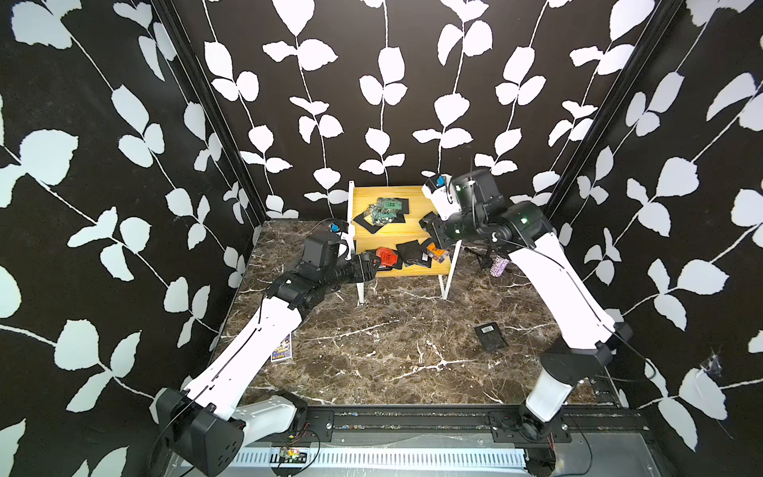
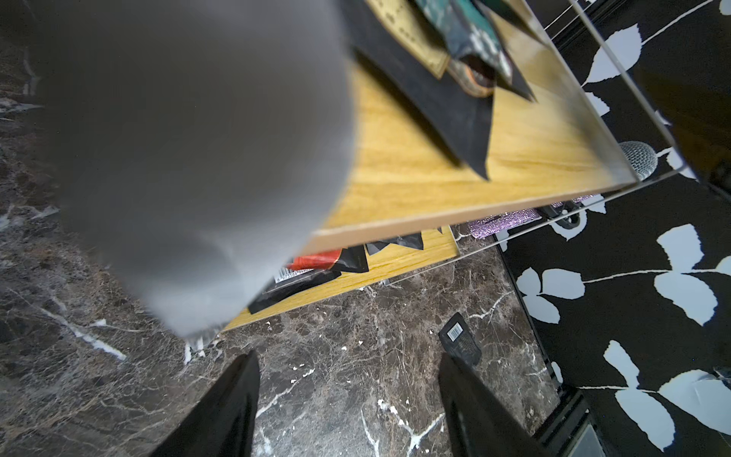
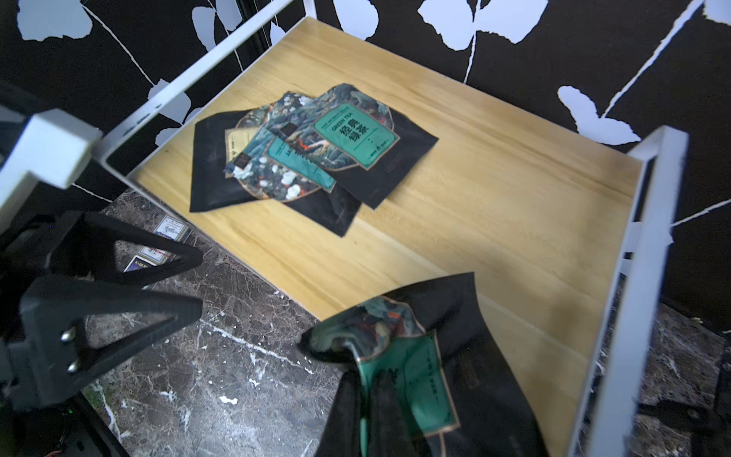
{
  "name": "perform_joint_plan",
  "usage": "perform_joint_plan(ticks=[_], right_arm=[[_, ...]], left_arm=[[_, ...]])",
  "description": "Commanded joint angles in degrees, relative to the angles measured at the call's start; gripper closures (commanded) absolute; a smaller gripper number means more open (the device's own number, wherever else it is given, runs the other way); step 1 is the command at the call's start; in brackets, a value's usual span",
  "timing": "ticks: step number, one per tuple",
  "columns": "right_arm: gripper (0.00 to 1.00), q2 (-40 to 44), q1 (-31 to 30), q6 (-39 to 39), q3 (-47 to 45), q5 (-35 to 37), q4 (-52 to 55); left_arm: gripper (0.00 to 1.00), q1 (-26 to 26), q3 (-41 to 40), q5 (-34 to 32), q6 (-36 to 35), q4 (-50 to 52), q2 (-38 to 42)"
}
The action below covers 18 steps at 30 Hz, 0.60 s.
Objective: Remove the tea bags from the shelf
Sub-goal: Pick up the tea bag from the shelf.
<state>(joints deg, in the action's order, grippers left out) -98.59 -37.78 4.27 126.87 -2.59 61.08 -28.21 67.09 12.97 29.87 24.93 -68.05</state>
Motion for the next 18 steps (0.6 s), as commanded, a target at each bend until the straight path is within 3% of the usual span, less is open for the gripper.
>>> perform_joint_plan(ticks=[1, 18], right_arm=[[1.00, 3.3, -0.6, 0.0, -4.7, -0.1, -4.0], [1.00, 29.8, -1.7, 5.1, -44.3, 0.8, -18.7]], left_arm=[[0.33, -0.6, 0.5, 1.9, -1.2, 1.4, -0.4], [0.33, -3.7, -5.3, 1.4, -3.8, 0.2, 0.5]])
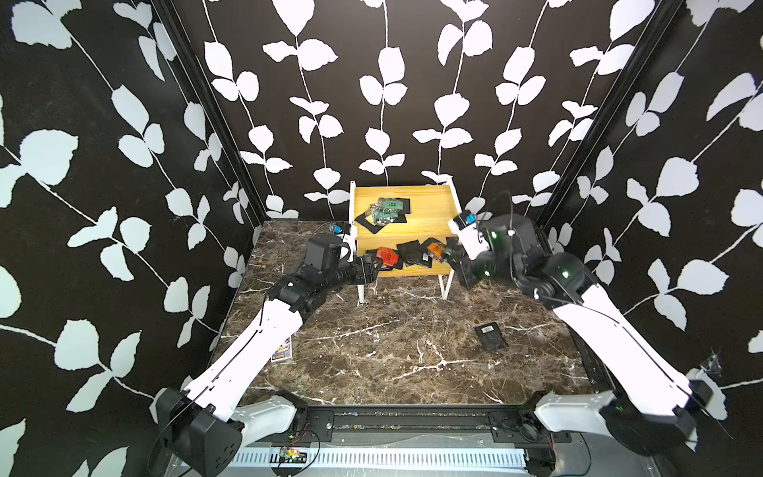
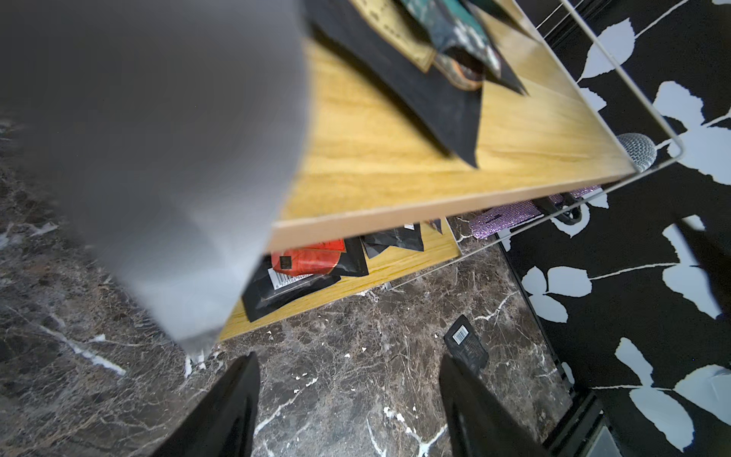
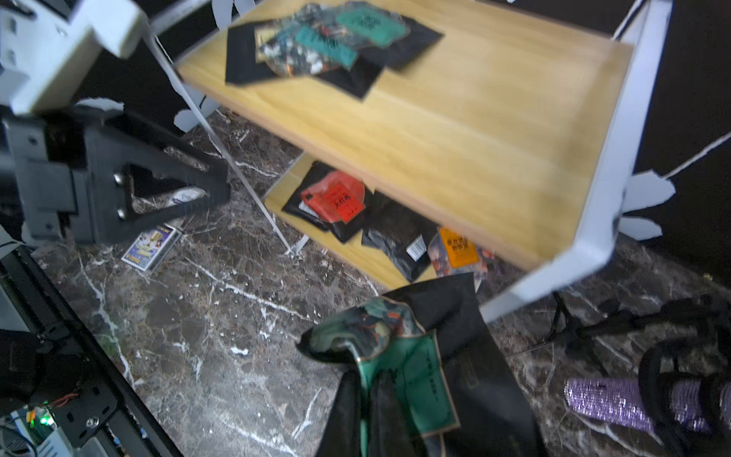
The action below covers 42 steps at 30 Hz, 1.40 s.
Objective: Remove the tea bags from the shelf
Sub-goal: Pick up the tea bag from the shelf, then place the tea bag at the center of the board.
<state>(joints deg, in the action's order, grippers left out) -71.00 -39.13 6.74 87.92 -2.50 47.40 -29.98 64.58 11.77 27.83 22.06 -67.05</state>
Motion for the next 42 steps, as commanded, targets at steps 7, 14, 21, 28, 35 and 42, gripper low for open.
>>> perform_joint_plan(ticks=[7, 14, 21, 28, 35, 42], right_arm=[[1.00, 9.5, -0.4, 8.9, -23.4, 3.0, -9.9], [1.00, 13.4, -0.4, 14.3, -35.3, 6.5, -13.1], [1.00, 13.0, -0.4, 21.0, -45.5, 8.5, -18.7], [1.00, 10.7, -0.4, 26.8, -52.7, 11.6, -23.0], [0.97, 6.3, -0.4, 27.9, -54.8, 13.5, -26.6], [0.92, 0.9, -0.3, 29.2, -55.7, 12.1, -31.3]], left_arm=[[0.33, -2.7, -6.1, 2.3, -2.0, 1.0, 0.1], [0.33, -2.8, -6.6, 2.6, -2.0, 0.3, -0.6], [0.33, -2.8, -7.1, 2.9, -2.4, 0.3, -1.0], [0.32, -2.8, -7.7, 2.7, -2.7, 0.5, -0.6], [0.33, -2.9, -8.3, 3.0, -2.1, 0.0, -0.7], [0.33, -2.9, -8.8, 2.7, -1.9, 0.1, -0.4]])
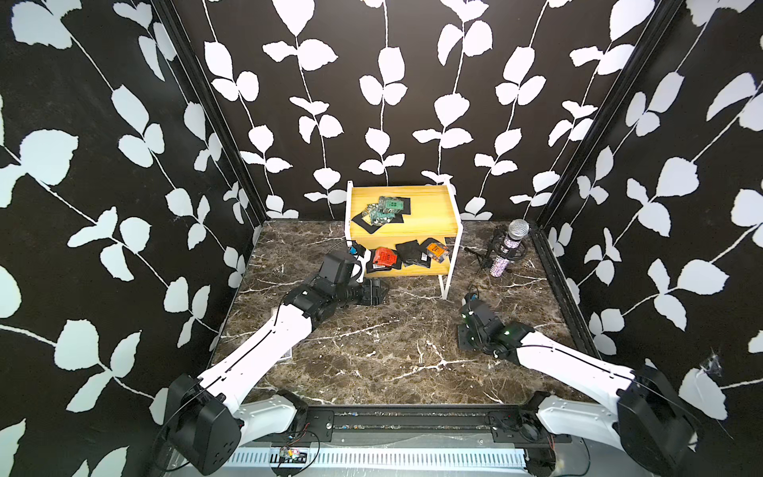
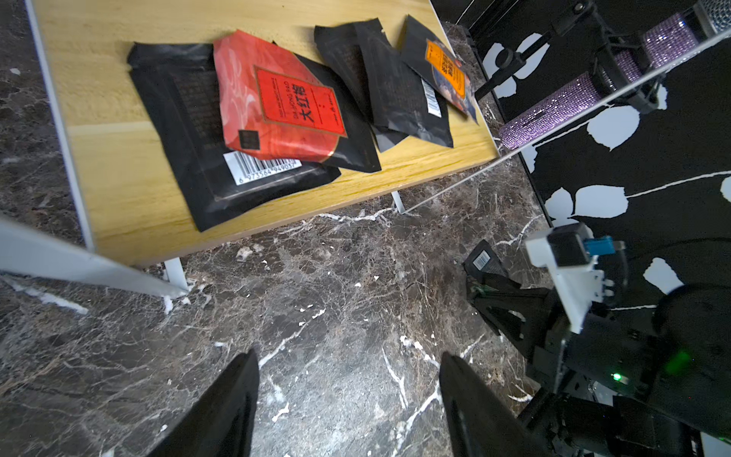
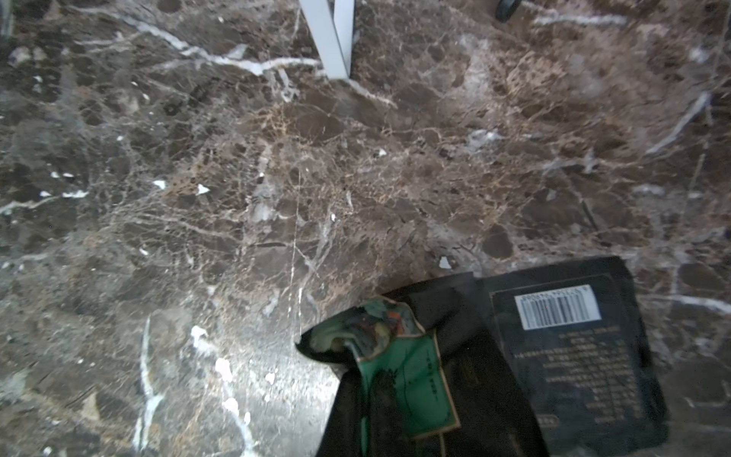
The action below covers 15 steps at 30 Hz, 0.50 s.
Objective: Remove the tea bags from the shelf
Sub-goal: Place the tea bag at the center of the board.
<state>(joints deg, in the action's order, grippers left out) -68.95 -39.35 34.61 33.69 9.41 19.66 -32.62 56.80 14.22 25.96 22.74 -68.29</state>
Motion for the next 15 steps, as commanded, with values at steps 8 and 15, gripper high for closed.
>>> perform_joint_plan(ticks=[8, 15], right_arm=[[0.61, -1.8, -0.3, 1.3, -1.5, -2.8, -3.5], [0.56, 1.4, -0.3, 0.4, -1.2, -2.7, -0.3]], left_arm=[[0.33, -0.2, -1.8, -0.1, 0.4, -1.1, 1.0], [0.33, -0.2, -2.1, -0.1, 0.4, -1.5, 0.9]])
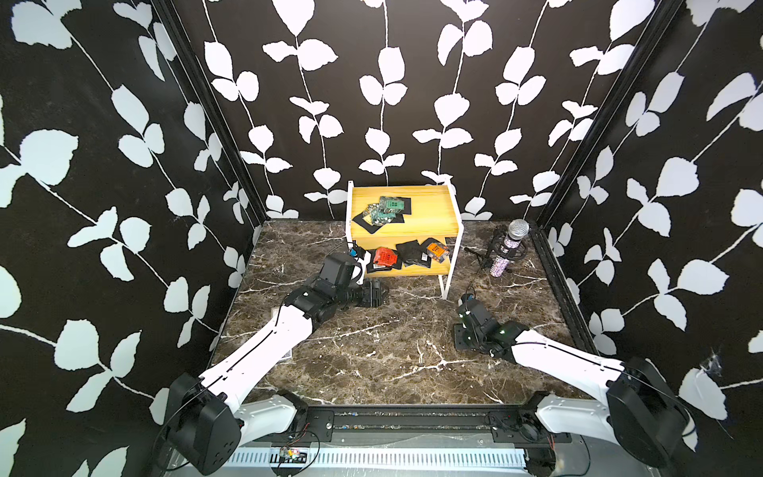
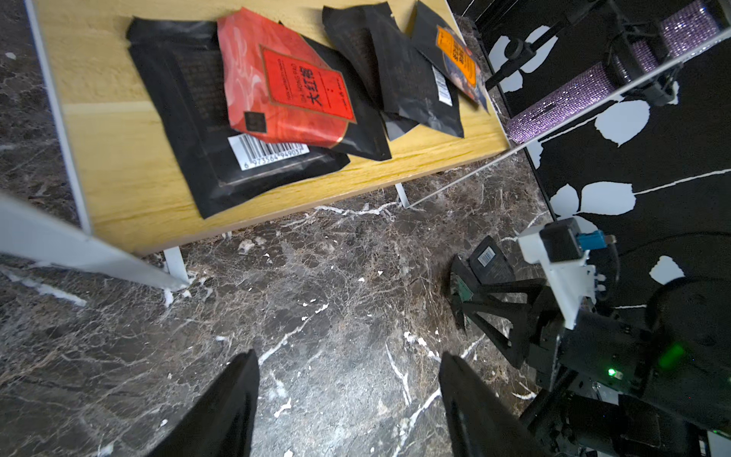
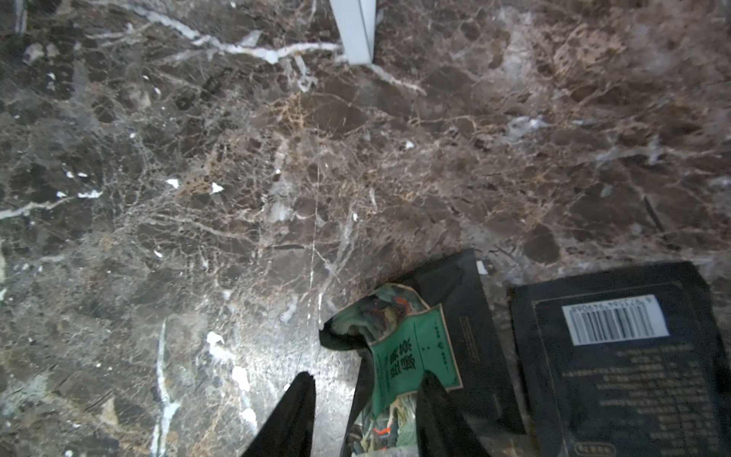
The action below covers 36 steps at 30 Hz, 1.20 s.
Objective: Remove the tea bags from the shelf
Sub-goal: Place the tea bag at the center of the board.
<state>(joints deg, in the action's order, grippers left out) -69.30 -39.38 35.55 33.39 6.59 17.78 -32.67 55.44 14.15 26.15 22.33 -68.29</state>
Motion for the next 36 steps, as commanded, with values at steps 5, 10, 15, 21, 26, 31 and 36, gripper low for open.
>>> perform_joint_plan(ticks=[5, 10, 15, 21, 26, 31, 36], right_arm=[[0.63, 3.0, -0.4, -0.2, -1.2, -0.4, 0.9], [0.73, 2.3, -0.3, -0.1, -0.6, -1.4, 0.7], [0.75, 2.5, -0.4, -1.1, 0.9, -2.1, 1.4], [0.68, 4.6, -2.4, -5.9, 7.1, -0.1, 6.1], [0.62, 4.9, -4.1, -10.1, 13.9, 0.0, 9.2], [0.59, 4.3, -4.9, -13.5, 20.5, -1.6, 10.9], [0.56, 3.7, -4.8, -14.1, 26.9, -5.0, 11.7]], left_arm=[[0.33, -0.2, -0.8, -0.1, 0.4, -1.4, 0.8], [0.33, -0.1, -0.7, -0.1, 0.4, -1.2, 1.0], [0.33, -0.4, 0.1, -0.8, 0.1, 0.0, 1.8], [0.33, -0.6, 2.5, -2.3, -0.1, 2.7, 3.2], [0.33, -0.7, 4.9, -3.4, -0.3, 5.2, 5.1], [0.34, -0.8, 7.3, -4.4, -0.4, 8.0, 7.0], [0.34, -1.0, 9.8, -5.5, -1.0, 10.0, 9.0]])
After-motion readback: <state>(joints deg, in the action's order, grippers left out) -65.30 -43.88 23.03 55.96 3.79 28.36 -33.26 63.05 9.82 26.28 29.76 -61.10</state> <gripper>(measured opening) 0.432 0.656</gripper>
